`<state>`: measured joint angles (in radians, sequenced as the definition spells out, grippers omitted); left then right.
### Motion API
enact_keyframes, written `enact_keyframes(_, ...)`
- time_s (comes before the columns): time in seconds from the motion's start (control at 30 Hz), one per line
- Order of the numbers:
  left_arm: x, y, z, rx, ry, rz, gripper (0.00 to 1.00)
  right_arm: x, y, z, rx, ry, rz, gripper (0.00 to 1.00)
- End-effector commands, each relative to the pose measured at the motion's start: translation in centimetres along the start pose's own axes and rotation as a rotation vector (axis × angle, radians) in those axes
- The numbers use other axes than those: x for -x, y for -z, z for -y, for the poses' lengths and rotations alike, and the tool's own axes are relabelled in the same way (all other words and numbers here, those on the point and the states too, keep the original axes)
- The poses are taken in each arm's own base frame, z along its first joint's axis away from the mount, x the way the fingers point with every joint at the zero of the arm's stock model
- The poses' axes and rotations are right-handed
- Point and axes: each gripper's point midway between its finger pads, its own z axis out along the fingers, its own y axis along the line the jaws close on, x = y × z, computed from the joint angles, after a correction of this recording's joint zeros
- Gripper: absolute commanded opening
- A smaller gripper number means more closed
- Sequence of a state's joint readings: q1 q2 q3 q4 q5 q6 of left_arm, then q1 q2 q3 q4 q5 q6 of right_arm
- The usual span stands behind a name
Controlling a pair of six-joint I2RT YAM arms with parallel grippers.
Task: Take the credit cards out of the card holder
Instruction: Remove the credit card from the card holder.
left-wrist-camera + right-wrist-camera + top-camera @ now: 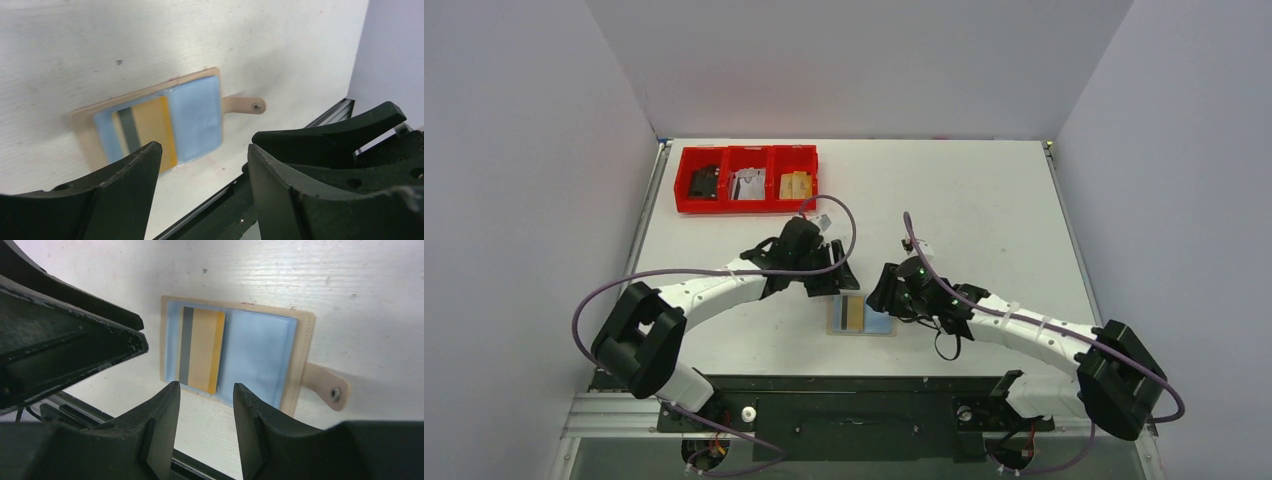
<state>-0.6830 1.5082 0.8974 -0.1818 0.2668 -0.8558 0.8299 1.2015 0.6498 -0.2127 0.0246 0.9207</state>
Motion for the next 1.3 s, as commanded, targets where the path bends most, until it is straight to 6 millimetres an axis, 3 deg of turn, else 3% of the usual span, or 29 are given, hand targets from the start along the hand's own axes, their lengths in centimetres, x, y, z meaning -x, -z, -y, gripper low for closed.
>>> enact_keyframes(0.0, -1.2, 0.6, -2.3, 0.053, -0.029, -0.032, 0.53, 1.5, -1.2, -4.1, 0.14, -0.041, 0.012, 0.39)
enact_keyframes(0.4, -2.2, -0.5, -4.4, 0.09, -0.023, -0.062, 0.17, 0.0, -4.6, -4.2, 0.147, -0.075, -0.045, 0.37)
enact_keyframes(0.6, -2.6, -1.4, -5.3, 0.109, -0.019, -0.08, 0.07, -0.3, -5.2, -3.5, 0.131, -0.084, -0.049, 0.36)
enact_keyframes(1.27, -4.0, -3.4, -7.9, 0.171, 0.027, -0.124, 0.0, -1.9, -6.2, -0.7, 0.077, -0.108, -0.074, 0.36)
